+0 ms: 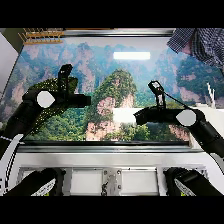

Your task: Fold the clothes and pants, and hang the long-sleeved shirts on hangers.

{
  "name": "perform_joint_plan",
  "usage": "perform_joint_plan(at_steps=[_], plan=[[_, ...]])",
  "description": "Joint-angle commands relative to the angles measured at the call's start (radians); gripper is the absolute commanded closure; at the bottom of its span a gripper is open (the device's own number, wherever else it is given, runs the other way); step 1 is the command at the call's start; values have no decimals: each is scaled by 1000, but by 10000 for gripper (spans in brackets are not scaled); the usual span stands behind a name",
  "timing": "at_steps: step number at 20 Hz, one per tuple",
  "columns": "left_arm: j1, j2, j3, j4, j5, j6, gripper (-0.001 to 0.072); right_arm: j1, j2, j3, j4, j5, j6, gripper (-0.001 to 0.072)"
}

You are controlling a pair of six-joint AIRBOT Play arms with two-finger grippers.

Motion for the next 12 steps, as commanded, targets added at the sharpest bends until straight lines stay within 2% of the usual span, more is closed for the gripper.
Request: perform_joint_plan(at_steps=[1, 8, 9, 10, 12], plan=[[1, 1, 0, 0, 0, 0, 705, 1, -1, 1, 0, 0, 0, 703], [2, -3, 0, 22, 24, 16, 690, 1, -1, 1, 0, 0, 0, 702], [21, -8, 1, 113, 45, 32, 112, 1, -1, 1, 0, 0, 0, 703], [56, -17, 4, 186, 43, 0, -9, 1, -1, 1, 0, 0, 0, 703], [169, -58, 27, 310, -3, -19, -10, 1, -1, 1, 0, 0, 0, 702]])
